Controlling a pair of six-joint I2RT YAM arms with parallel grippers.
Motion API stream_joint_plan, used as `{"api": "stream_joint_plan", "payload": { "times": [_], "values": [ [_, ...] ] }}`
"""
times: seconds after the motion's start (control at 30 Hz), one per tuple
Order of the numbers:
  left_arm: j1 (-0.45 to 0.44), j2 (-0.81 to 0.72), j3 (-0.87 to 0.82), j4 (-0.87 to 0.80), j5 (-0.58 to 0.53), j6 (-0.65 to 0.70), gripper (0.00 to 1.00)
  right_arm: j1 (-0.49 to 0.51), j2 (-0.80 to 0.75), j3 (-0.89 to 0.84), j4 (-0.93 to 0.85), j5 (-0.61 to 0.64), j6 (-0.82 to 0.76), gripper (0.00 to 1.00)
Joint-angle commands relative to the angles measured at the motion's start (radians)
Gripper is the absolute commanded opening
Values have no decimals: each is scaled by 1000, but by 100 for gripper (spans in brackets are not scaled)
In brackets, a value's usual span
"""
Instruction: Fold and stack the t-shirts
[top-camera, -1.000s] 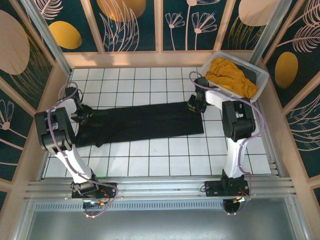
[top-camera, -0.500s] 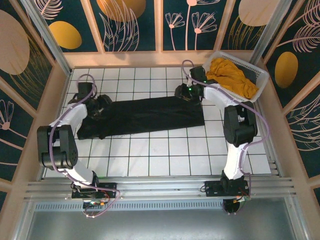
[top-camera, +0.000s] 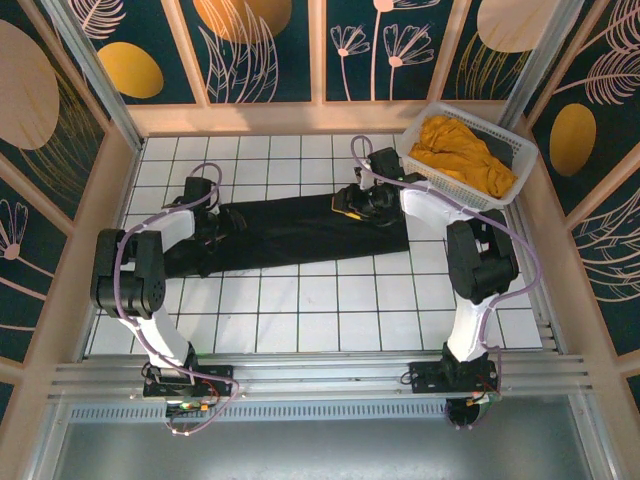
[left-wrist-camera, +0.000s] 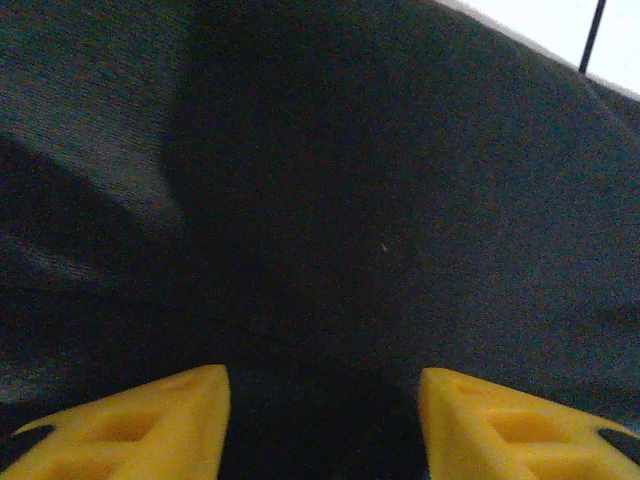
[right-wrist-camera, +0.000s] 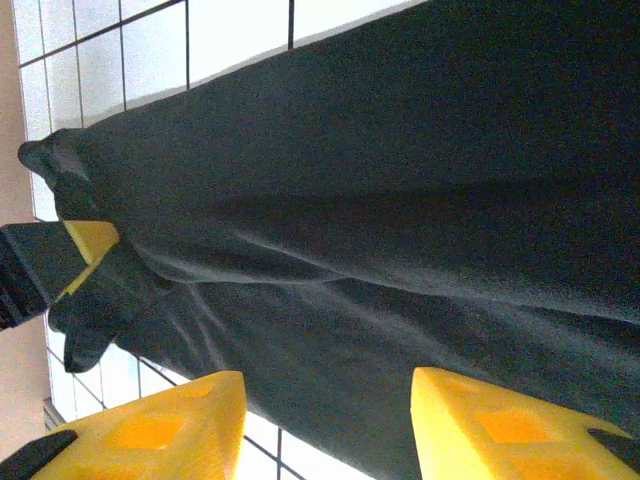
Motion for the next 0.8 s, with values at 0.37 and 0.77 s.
{"api": "stream_joint_plan", "payload": {
  "times": [0.37, 0.77],
  "values": [
    [-81, -201, -153, -42, -18, -5, 2, 0, -29, -4, 14, -3, 9, 45],
    [-117, -335, -294, -48, 65, -126, 0, -1, -28, -21, 7, 12, 11, 44]
  ]
}}
